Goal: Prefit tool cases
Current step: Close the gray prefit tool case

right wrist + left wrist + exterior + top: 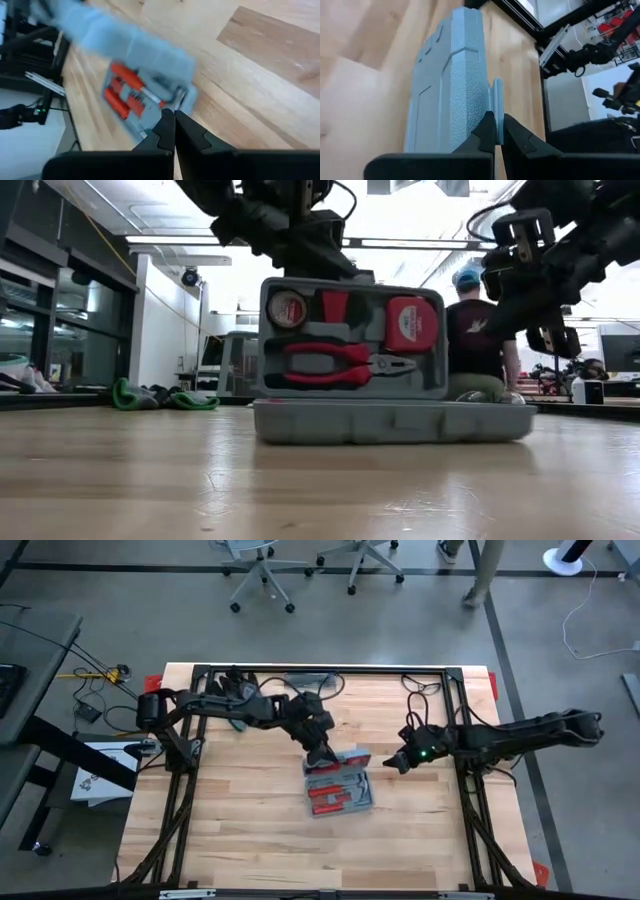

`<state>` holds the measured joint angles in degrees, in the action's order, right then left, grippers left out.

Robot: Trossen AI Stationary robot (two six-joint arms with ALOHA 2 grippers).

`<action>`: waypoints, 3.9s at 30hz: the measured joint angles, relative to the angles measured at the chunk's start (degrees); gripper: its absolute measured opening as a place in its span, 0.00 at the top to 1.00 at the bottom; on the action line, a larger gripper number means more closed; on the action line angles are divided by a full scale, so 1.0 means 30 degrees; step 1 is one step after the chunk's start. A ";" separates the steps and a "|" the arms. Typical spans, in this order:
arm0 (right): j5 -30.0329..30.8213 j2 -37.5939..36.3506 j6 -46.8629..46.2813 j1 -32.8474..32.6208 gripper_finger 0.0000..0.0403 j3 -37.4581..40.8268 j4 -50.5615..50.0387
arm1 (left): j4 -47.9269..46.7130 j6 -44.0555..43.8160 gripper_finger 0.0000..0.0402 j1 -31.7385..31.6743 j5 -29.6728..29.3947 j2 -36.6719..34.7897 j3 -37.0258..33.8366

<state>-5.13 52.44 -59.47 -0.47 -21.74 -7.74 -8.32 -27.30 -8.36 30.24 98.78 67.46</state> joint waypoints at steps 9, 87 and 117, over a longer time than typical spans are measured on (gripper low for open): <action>-0.4983 0.1888 -0.0177 -0.0514 1.00 0.0015 0.3037 | 0.1184 -0.1276 1.00 0.1445 -0.2021 0.0482 0.0044; 0.5029 1.1690 0.4416 -0.5727 1.00 -0.7038 -0.0097 | 0.2463 -0.5280 0.80 0.5740 -0.5097 0.1617 -0.0100; 0.3425 0.9378 0.7795 -0.2968 1.00 -0.7089 0.0052 | 0.5082 -1.0859 0.92 1.0874 -1.3576 0.3143 -0.0086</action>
<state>5.15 80.58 -36.08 -9.37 -43.00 -7.58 6.93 -59.88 24.26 -10.49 108.21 67.20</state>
